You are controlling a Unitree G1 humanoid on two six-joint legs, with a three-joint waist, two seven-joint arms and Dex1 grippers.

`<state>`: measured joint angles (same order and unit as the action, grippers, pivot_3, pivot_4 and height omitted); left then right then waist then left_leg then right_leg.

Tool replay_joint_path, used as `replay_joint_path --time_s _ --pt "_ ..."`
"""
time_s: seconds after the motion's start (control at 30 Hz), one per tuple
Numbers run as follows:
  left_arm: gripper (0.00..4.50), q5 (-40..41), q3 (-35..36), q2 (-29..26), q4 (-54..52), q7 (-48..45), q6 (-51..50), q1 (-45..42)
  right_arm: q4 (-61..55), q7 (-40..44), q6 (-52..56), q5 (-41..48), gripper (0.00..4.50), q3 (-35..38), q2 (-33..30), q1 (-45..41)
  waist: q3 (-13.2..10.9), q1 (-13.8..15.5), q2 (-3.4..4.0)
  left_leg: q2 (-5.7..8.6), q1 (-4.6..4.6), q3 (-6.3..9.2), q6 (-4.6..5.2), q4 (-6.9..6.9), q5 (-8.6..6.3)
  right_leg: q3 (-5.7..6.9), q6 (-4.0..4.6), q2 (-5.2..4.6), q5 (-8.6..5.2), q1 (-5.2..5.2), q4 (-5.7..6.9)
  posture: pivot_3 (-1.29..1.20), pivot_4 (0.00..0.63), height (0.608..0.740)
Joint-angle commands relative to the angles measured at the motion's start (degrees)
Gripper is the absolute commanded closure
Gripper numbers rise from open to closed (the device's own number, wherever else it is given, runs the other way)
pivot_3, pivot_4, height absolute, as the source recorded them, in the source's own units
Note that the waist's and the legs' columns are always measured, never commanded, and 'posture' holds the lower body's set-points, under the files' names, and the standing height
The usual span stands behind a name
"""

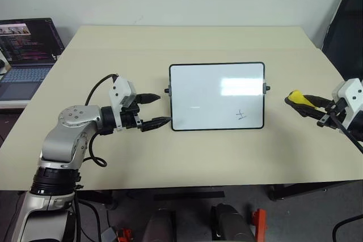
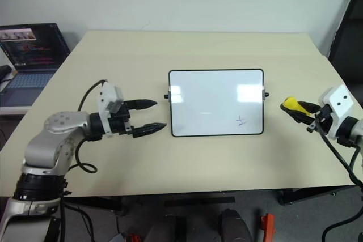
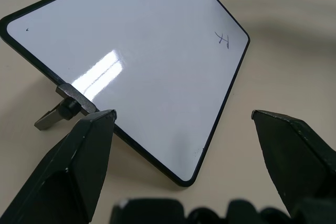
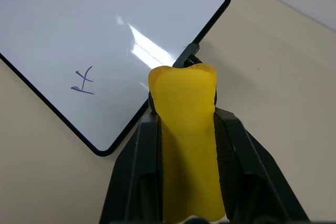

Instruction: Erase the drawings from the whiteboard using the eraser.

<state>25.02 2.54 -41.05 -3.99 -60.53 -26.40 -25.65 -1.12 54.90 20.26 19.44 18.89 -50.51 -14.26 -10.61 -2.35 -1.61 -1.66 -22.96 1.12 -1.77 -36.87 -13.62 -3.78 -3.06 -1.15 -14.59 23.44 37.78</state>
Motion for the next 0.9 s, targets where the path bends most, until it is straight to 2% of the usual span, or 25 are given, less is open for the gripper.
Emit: replay_joint_path --time_s 0.03,0.73,0.83,0.9 --pt "0.0 0.6 0.6 -0.4 -1.7 0.0 0.1 -0.7 -1.8 -0.1 0.0 1.3 3.54 0.6 -0.5 -0.6 0.0 0.0 0.0 0.0 0.0 0.0 0.0 0.0 0.0 0.0 0.0 0.0 0.0 0.0 0.0 0.0 0.15 0.74" --pt "0.0 0.3 0.5 0.1 -1.1 -0.1 1.1 0.3 -6.1 1.5 2.5 3.6 3.54 -1.8 -0.9 -1.5 0.0 0.1 0.0 0.0 0.01 0.02 0.0 -0.05 0.0 0.02 0.05 0.0 0.03 -0.02 0.04 0.0 0.15 0.74" --pt "0.0 0.3 0.4 0.2 -1.1 -0.1 1.2 0.3 -7.8 0.1 2.3 3.8 3.54 -2.6 0.4 -3.3 0.0 0.1 0.0 0.0 0.01 0.01 0.0 -0.06 0.0 0.01 0.05 0.0 0.03 -0.02 0.05 0.0 0.15 0.74" --pt "0.0 0.1 0.0 0.4 -0.7 -0.2 1.5 0.1 -9.0 -2.8 0.5 2.5 3.54 -4.8 3.4 -5.6 0.0 -0.2 0.0 0.0 0.03 0.01 0.0 -0.06 0.0 0.0 0.05 0.0 0.03 -0.02 0.08 0.0 0.15 0.74"
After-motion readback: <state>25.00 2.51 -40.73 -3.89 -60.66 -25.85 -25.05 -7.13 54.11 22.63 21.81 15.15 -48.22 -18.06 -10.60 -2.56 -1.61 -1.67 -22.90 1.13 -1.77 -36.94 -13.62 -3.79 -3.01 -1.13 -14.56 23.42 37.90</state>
